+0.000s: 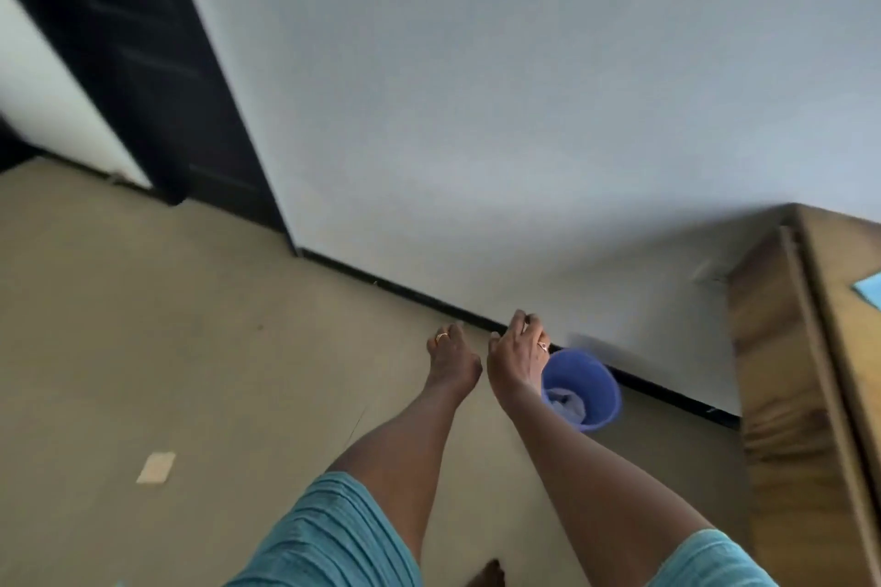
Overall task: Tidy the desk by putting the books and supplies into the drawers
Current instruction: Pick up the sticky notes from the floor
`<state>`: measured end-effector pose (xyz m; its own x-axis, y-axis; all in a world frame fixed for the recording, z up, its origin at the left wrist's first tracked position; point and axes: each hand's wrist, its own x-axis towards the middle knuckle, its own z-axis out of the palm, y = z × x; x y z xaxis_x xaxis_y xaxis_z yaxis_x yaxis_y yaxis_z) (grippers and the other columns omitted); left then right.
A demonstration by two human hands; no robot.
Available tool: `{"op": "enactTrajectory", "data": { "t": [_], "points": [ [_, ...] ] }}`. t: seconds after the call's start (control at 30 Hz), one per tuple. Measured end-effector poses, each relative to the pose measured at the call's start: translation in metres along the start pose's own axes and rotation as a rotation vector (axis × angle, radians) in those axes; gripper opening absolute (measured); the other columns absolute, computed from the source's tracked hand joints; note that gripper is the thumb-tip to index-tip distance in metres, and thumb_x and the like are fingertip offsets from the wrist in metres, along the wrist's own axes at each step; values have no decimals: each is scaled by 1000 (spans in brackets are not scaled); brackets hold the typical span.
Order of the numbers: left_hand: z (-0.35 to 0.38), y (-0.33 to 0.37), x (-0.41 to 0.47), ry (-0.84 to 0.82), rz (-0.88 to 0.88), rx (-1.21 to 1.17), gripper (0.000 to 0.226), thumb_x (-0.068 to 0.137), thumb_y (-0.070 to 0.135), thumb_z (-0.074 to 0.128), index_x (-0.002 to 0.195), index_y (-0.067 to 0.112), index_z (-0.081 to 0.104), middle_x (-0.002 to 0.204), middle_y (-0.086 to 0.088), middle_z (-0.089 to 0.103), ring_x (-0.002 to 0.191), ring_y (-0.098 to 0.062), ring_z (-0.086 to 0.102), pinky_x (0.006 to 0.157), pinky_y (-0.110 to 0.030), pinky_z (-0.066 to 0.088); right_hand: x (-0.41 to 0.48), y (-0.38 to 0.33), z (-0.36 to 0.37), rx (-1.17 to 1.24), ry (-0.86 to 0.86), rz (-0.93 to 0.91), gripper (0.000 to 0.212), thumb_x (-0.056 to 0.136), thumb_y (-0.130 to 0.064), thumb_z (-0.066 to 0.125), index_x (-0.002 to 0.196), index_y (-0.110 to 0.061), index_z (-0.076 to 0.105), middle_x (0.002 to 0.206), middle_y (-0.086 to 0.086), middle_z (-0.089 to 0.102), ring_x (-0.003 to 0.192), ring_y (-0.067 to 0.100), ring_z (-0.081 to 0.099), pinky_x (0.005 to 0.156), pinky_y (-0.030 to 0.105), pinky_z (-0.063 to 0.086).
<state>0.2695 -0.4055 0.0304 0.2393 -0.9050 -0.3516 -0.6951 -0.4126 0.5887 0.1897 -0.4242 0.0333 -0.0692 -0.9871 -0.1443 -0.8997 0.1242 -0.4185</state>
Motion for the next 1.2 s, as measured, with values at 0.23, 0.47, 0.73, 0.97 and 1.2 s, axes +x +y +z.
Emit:
{"op": "enactTrajectory", "data": {
  "t": [0.23,0.47,0.73,0.97,1.2],
  "points": [
    [-43,-195,-100,100,-325,-58,57,92,11,47,145,5,27,149,-14,32,141,-25,25,116,-31,14,-140,-89,109,-30,-202,-219,45,94,-19,47,135,-4,36,137,15,35,123,33,40,100,37,35],
    [-76,-351,-185,170,-607,-137,55,96,15,44,147,5,23,150,-12,31,142,-23,25,116,-30,16,-252,-168,201,-149,-362,-431,47,97,-24,46,138,-6,32,142,13,30,127,33,35,102,36,35],
    [-101,-499,-214,200,-904,-266,53,96,16,41,145,5,23,147,-12,35,141,-23,27,115,-31,18,-302,-254,311,-244,-508,-610,41,95,-23,50,131,-5,41,140,14,33,124,34,38,100,38,37],
    [-114,-618,-180,222,-1128,-472,52,95,12,42,144,6,28,146,-14,38,138,-26,32,113,-30,22,-298,-321,420,-356,-636,-649,42,96,-23,49,133,-7,40,140,13,33,124,34,38,99,38,38],
    [-68,-741,-140,207,-1333,-610,52,94,12,45,144,7,32,145,-15,40,136,-29,35,113,-32,22,-270,-350,550,-444,-711,-630,44,95,-21,51,135,-6,39,140,15,31,123,36,37,100,40,37]
  ]
}}
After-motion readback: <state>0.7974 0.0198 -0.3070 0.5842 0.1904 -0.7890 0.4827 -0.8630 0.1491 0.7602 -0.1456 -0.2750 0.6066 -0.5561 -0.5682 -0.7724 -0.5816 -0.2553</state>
